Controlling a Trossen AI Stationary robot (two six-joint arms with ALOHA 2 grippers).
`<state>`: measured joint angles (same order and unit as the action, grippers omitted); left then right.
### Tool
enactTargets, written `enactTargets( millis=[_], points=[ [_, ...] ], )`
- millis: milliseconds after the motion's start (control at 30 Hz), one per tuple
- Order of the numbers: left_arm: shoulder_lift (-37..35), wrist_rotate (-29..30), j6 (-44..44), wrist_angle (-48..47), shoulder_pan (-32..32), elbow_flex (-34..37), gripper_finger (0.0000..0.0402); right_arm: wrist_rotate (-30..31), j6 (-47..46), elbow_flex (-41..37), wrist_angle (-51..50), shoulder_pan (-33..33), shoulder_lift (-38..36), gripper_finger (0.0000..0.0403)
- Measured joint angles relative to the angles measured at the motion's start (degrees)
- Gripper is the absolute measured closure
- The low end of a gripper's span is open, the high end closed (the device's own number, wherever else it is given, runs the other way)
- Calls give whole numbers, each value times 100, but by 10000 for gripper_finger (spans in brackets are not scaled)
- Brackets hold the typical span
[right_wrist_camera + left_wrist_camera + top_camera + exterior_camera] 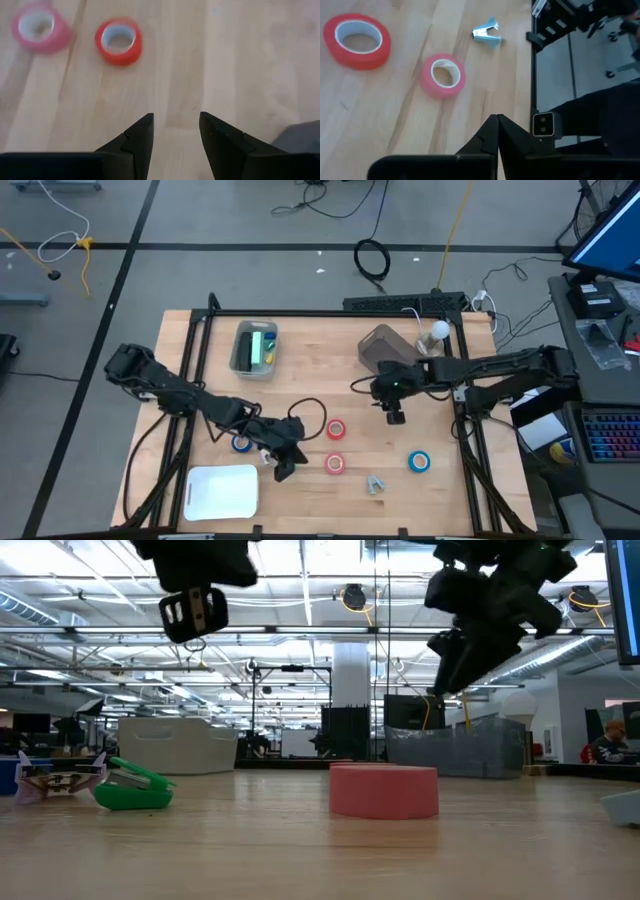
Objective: Pick and place Stapler, Stapler remover, tape
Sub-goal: Put the green stapler into the gray bin
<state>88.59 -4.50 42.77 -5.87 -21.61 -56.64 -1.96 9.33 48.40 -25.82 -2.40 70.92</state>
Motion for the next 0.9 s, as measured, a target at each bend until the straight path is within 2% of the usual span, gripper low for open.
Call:
enactTargets(
  millis=[200, 400, 700, 900],
  points=[
    [83, 0, 193, -12, -37, 2, 398, 15, -435, -733, 852, -139, -1139, 252],
    [407, 4, 133, -252, -55, -457, 395, 9, -694, -1438, 1185, -172, -2369, 252],
    [1320, -110, 159, -2482, -50, -1662, 394, -580, -1232, -2037, 1399, -172, -3584, 252],
    [1613, -234, 944, -3279, -52, -1869, 394, -586, -1365, -2263, 1425, -170, -3917, 252]
  ],
)
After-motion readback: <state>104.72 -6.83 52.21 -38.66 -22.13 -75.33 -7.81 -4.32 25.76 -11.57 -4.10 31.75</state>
